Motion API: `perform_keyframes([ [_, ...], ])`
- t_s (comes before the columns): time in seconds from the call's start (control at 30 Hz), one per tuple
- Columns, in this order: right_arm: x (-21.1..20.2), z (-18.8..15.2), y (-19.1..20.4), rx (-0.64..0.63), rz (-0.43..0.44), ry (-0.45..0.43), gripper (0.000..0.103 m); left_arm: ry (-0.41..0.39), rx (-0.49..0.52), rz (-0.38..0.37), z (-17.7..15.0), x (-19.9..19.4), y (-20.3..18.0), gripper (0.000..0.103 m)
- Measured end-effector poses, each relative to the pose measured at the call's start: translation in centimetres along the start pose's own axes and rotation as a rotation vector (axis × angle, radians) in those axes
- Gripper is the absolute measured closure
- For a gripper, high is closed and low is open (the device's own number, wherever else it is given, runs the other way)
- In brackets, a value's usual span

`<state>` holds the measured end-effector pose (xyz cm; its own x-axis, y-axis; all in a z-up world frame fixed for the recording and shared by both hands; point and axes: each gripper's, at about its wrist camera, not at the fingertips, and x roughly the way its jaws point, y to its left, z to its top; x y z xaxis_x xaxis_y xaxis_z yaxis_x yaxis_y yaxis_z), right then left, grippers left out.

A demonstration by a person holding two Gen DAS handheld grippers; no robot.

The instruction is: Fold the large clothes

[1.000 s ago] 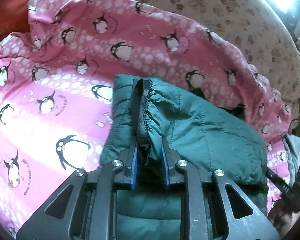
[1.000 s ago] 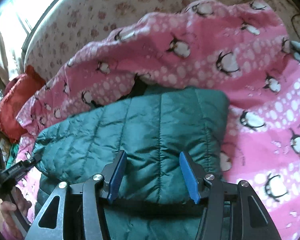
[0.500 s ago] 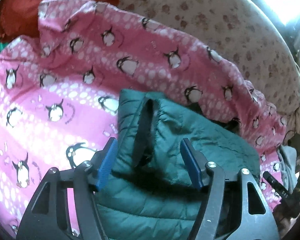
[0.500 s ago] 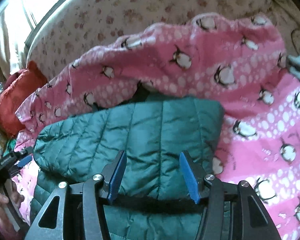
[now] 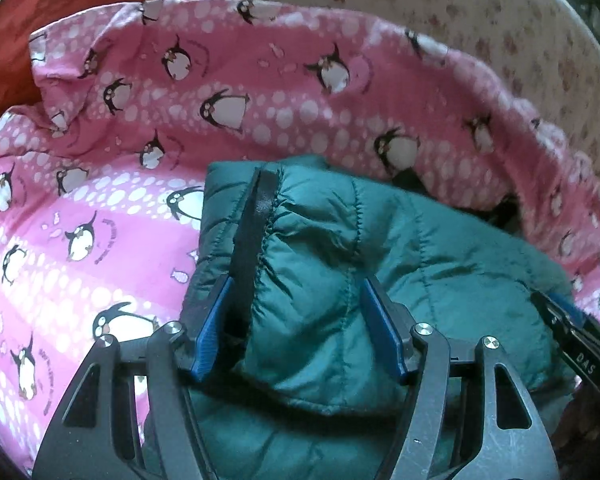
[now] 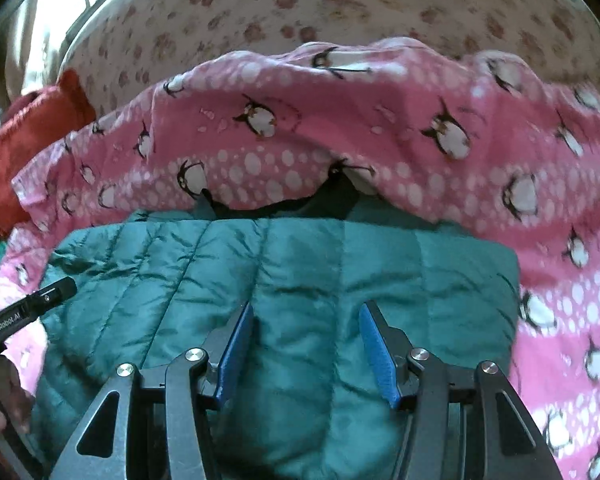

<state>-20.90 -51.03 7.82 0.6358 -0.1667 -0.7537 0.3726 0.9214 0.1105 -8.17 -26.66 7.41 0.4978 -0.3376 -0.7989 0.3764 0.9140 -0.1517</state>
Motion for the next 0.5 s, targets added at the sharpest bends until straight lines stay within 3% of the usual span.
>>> perform_keyframes([
  [0.27, 3.7, -1.0, 0.1, -0.019, -0.030, 0.036, 0.050, -0.010, 0.056, 0.013, -0.8, 1.2, -0.4, 0.028],
  [0.5, 1.8, -0.8, -0.2, -0.003, -0.026, 0.017, 0.050, -0.004, 0.047, 0.011, -1.1, 1.7, -0.3, 0.027],
])
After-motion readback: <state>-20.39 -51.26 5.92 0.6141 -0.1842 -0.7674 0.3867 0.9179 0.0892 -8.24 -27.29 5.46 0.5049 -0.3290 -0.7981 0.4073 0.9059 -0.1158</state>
